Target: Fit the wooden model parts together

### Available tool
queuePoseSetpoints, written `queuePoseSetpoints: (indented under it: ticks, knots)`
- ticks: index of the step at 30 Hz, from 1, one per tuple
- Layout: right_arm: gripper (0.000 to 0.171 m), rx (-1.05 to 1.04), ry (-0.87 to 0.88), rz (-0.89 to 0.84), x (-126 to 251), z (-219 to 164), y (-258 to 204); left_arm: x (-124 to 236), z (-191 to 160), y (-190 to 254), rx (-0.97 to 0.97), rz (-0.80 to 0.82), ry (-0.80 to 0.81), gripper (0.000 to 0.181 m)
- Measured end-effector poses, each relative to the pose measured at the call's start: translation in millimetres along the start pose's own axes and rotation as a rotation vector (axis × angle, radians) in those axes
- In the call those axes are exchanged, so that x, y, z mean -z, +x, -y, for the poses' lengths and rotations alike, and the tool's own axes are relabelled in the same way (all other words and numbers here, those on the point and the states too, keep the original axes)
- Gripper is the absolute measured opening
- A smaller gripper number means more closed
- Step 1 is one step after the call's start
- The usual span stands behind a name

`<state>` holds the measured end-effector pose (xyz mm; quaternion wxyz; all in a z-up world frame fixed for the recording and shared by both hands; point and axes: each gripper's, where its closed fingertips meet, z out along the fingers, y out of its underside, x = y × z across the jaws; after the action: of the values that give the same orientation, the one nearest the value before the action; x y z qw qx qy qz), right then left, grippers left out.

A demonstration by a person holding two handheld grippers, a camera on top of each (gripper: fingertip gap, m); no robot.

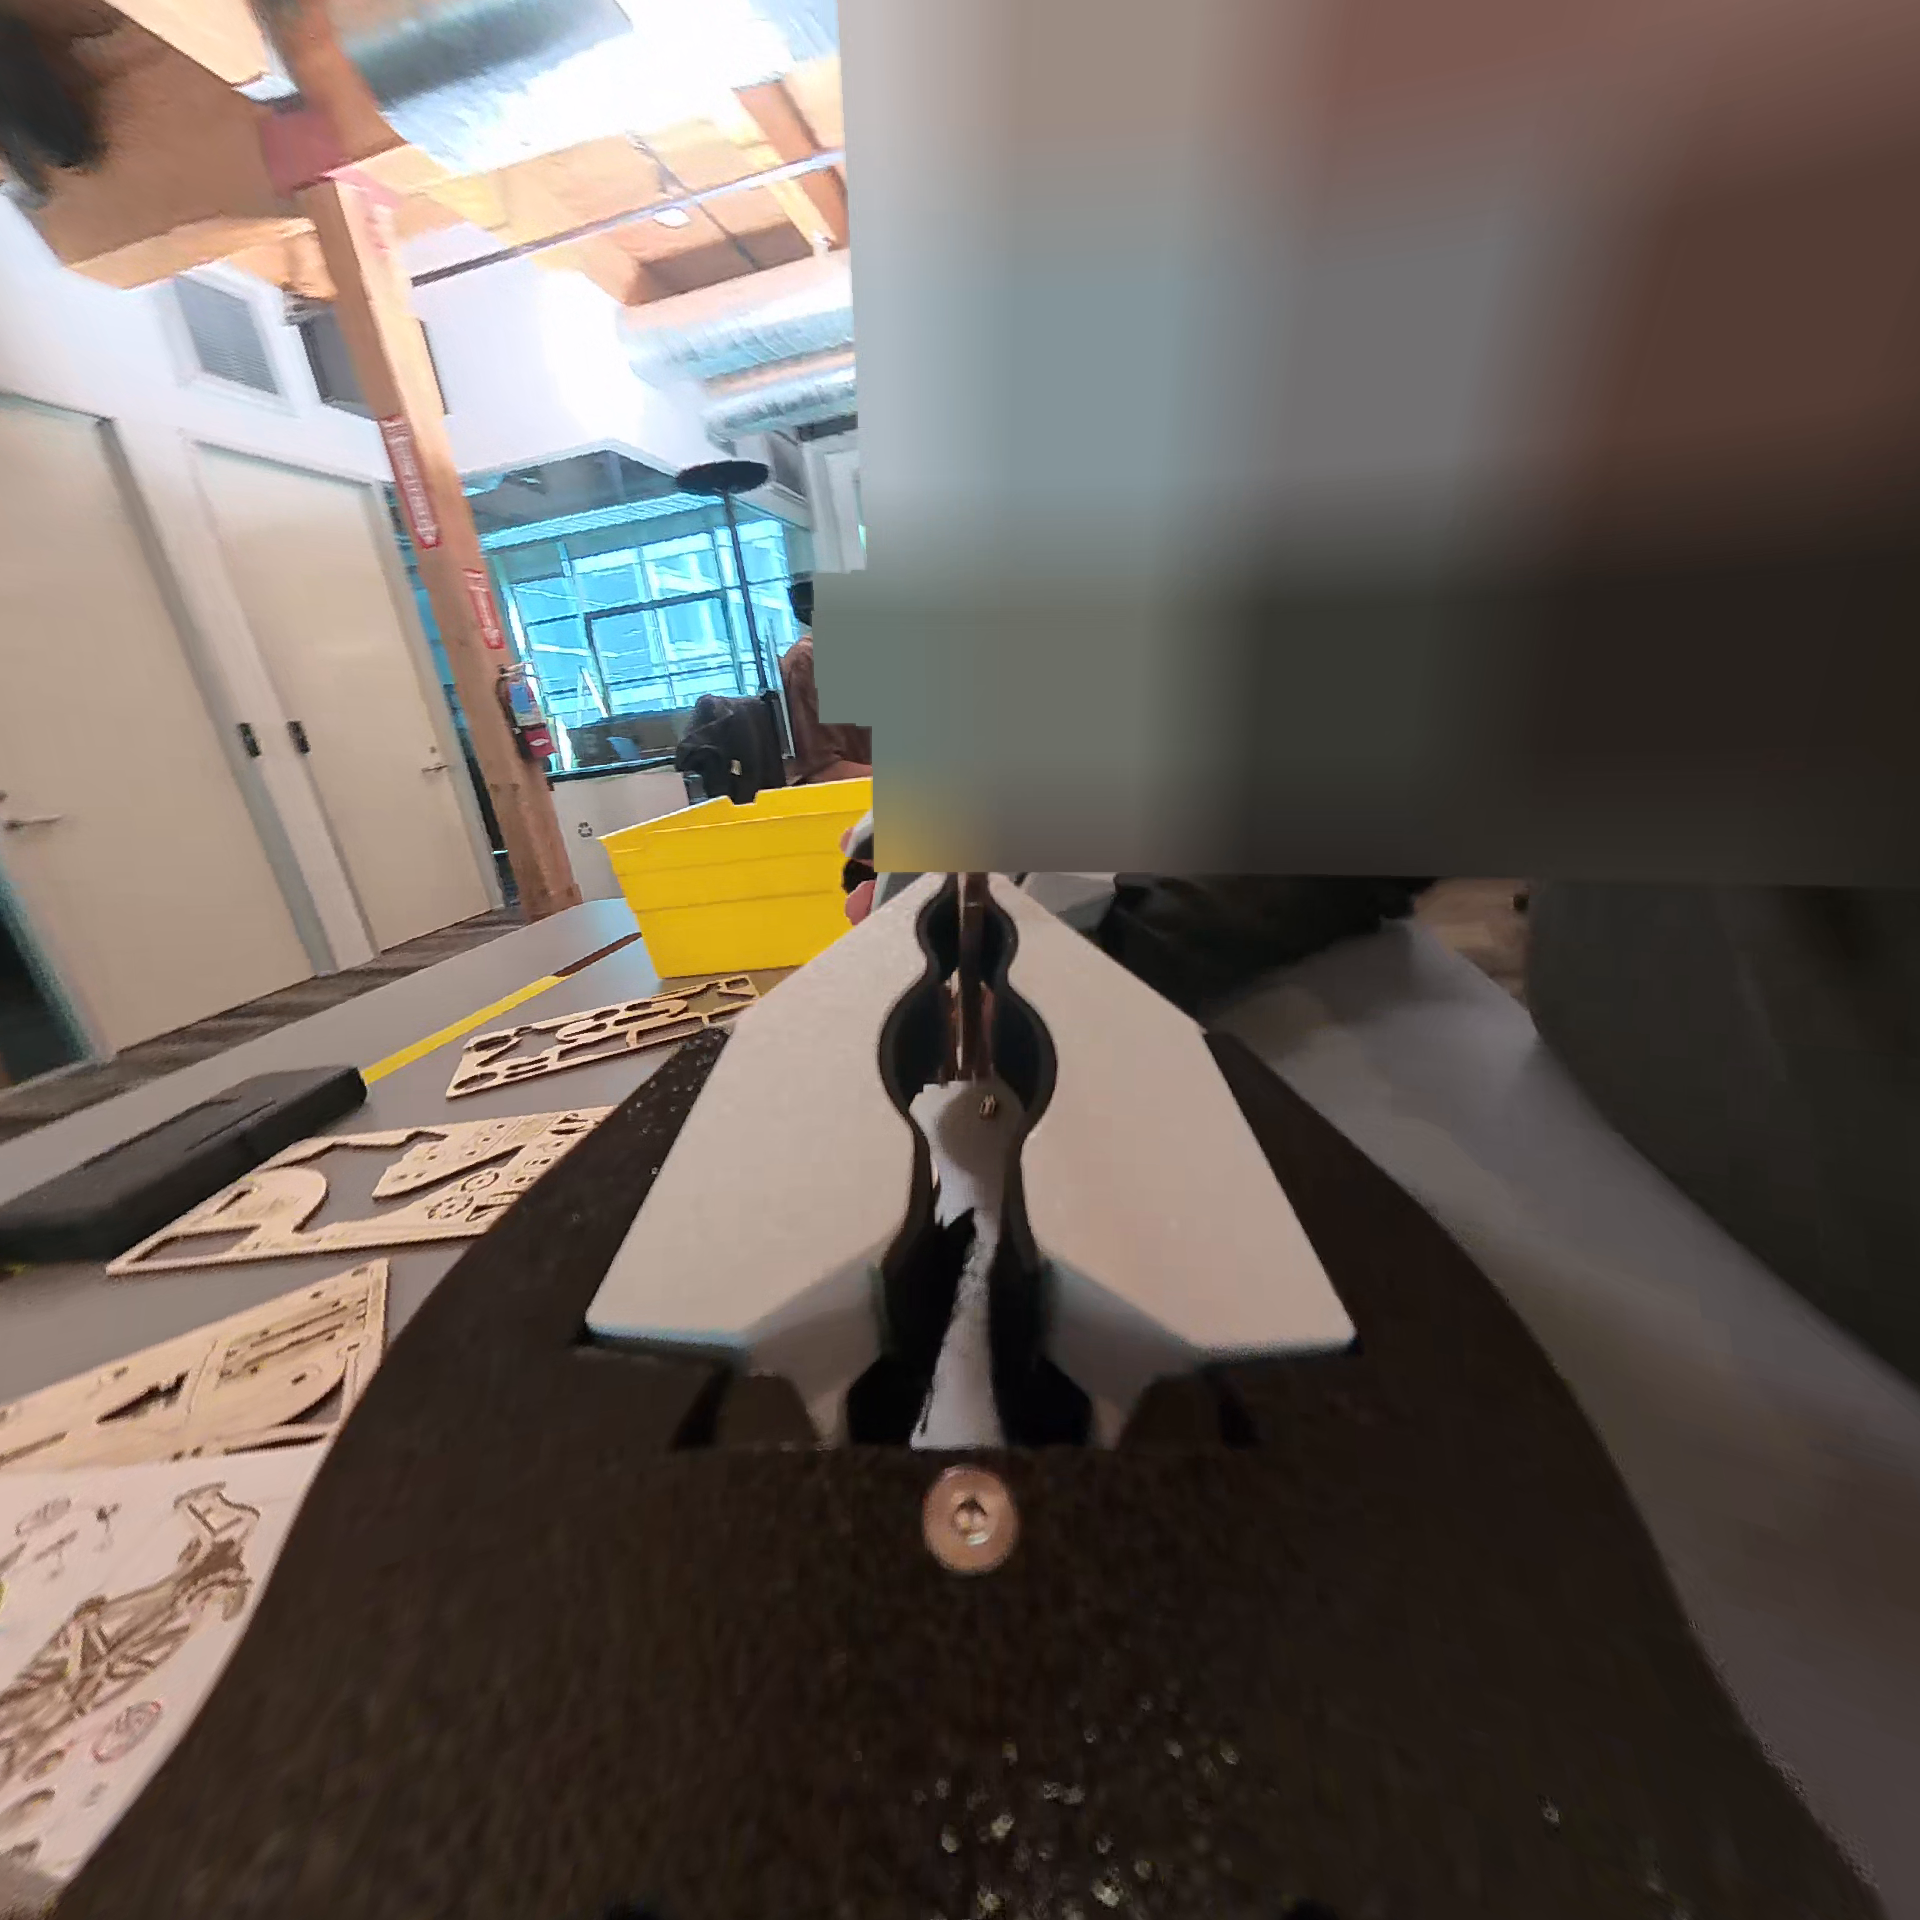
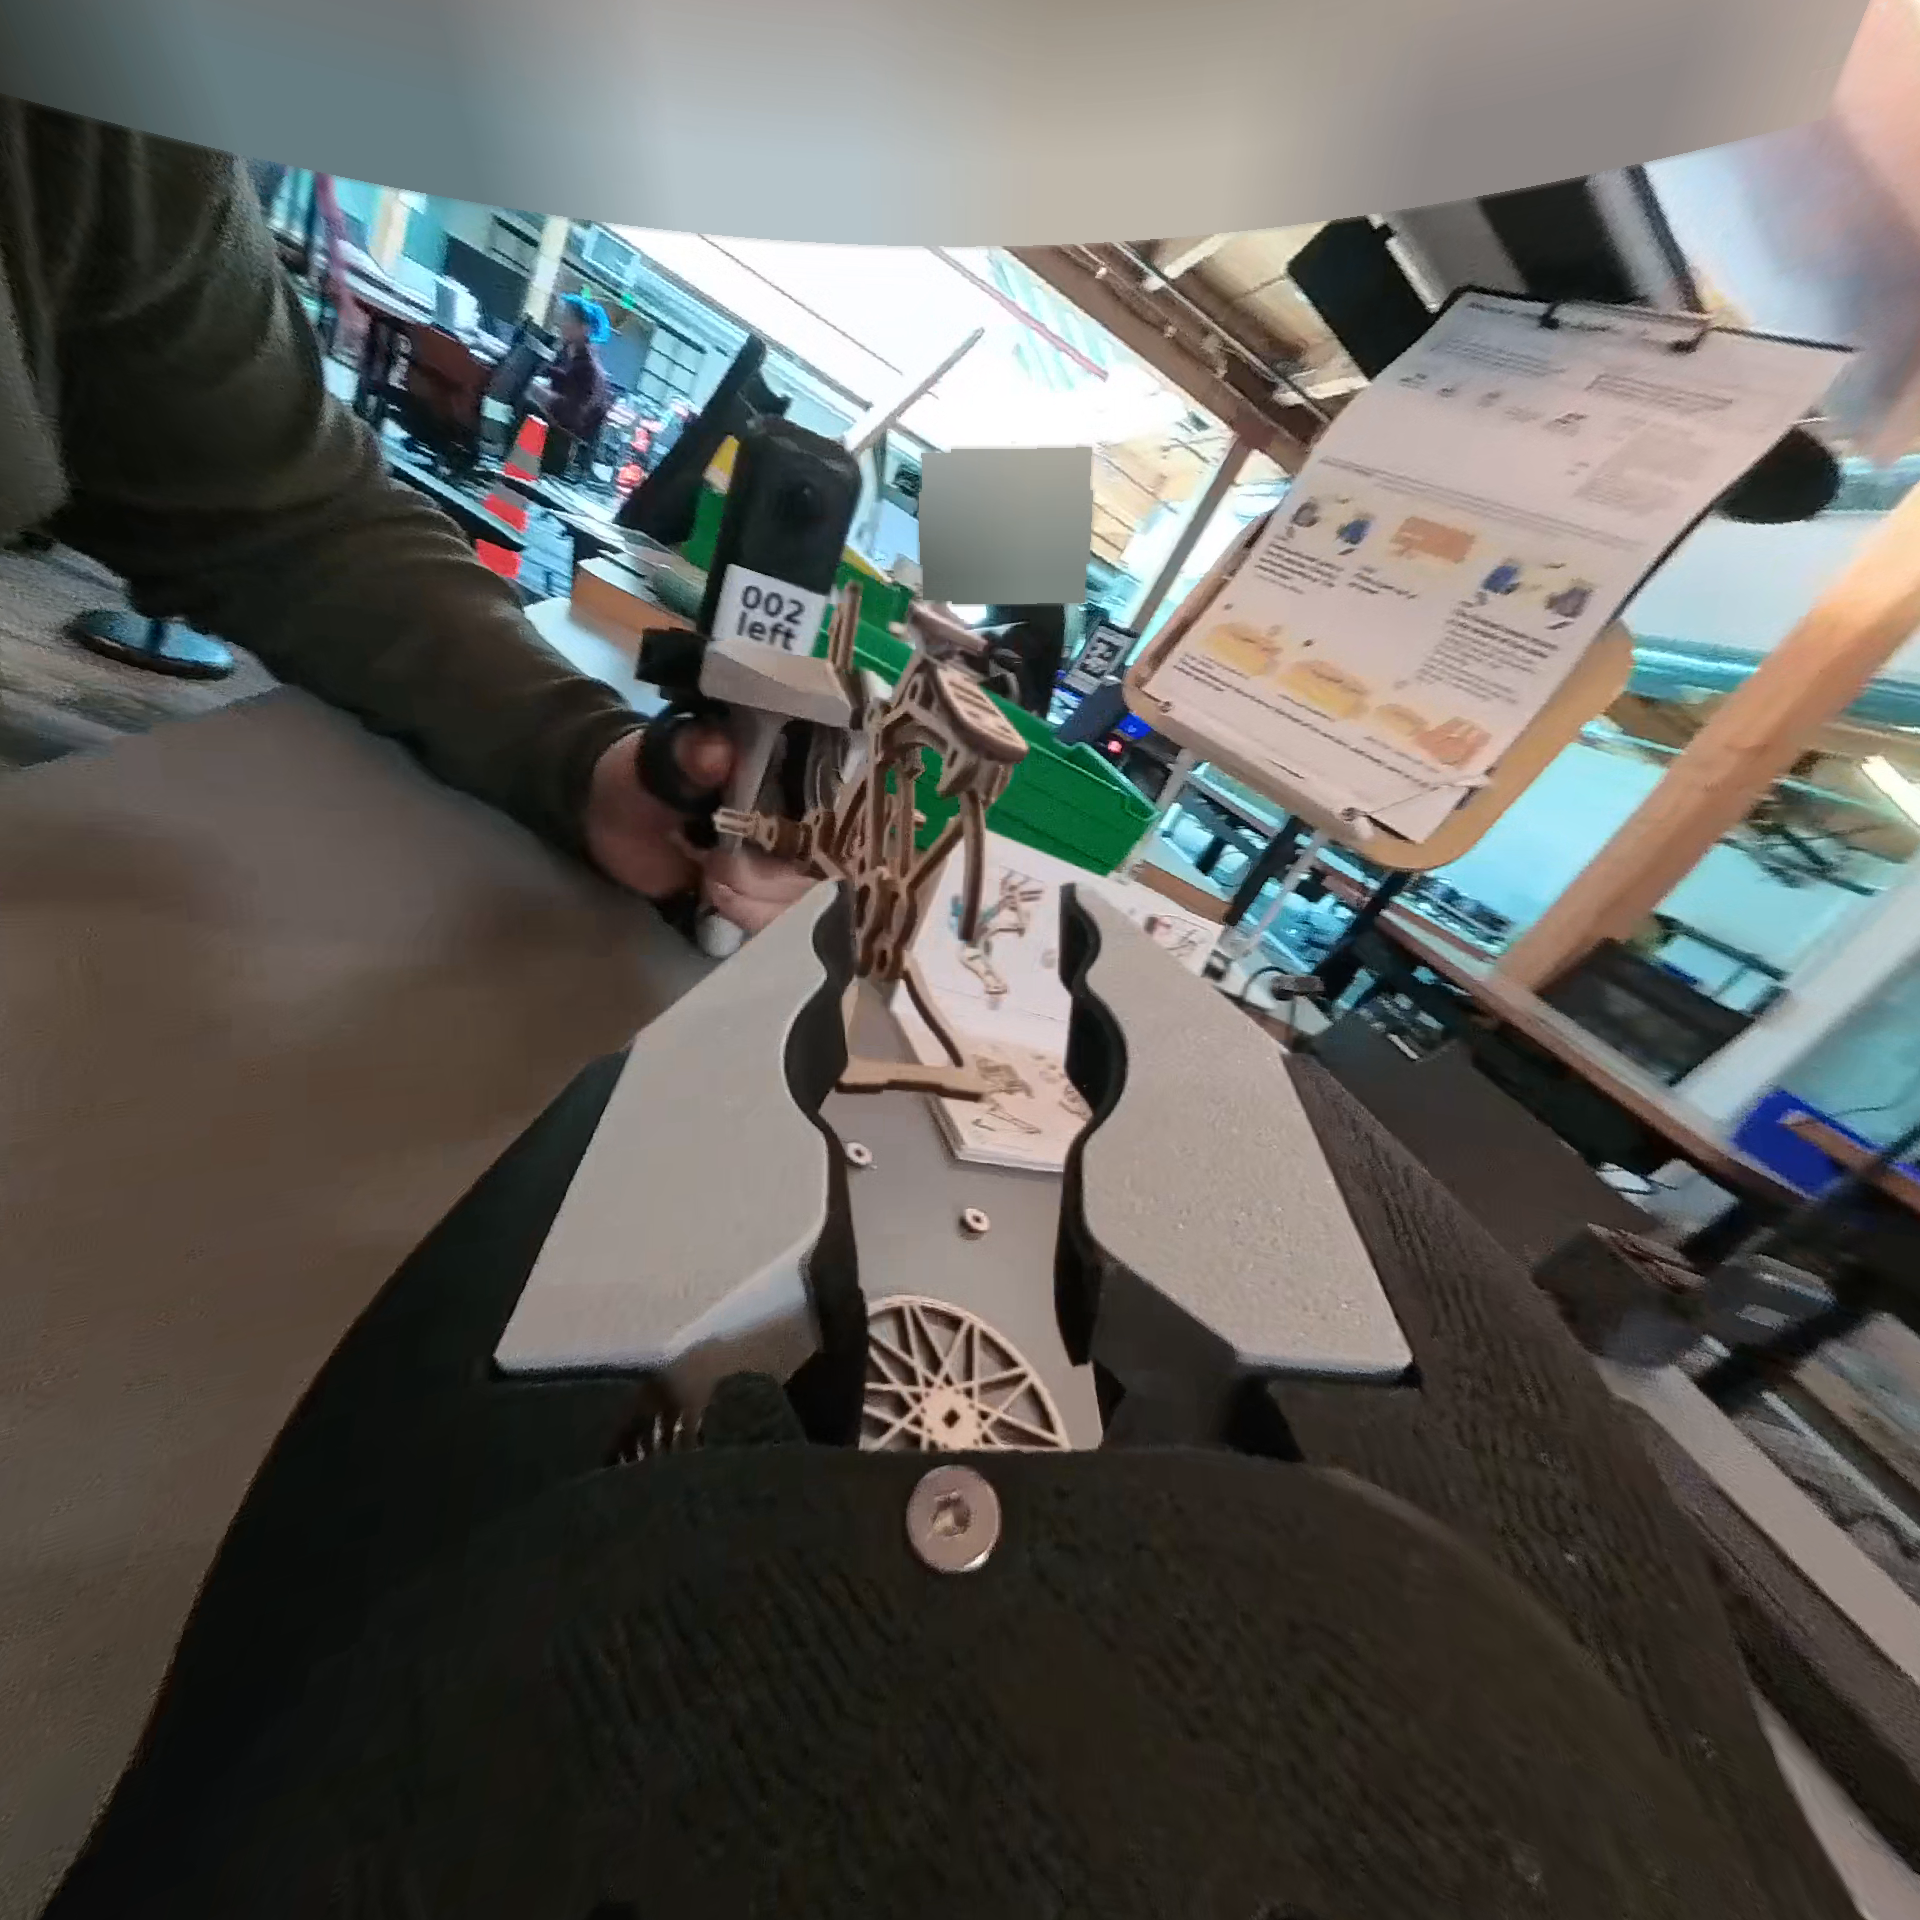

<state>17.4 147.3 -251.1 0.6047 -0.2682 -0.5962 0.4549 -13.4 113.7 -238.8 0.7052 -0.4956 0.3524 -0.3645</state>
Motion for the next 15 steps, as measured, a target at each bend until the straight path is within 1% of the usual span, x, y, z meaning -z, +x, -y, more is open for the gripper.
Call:
queuePoseSetpoints:
  ticks: [6, 15]
  knots:
    - [0.027, -0.024, -0.045, 0.128, -5.0, -7.0, -22.0, 2.7, -0.4, 5.9, -0.018, -0.054, -0.007, 0.0]
    - [0.013, -0.048, -0.038, 0.171, -5.5, -5.1, -29.2, 1.6, -1.7, 8.3, -0.016, -0.088, -0.022, 0.0]
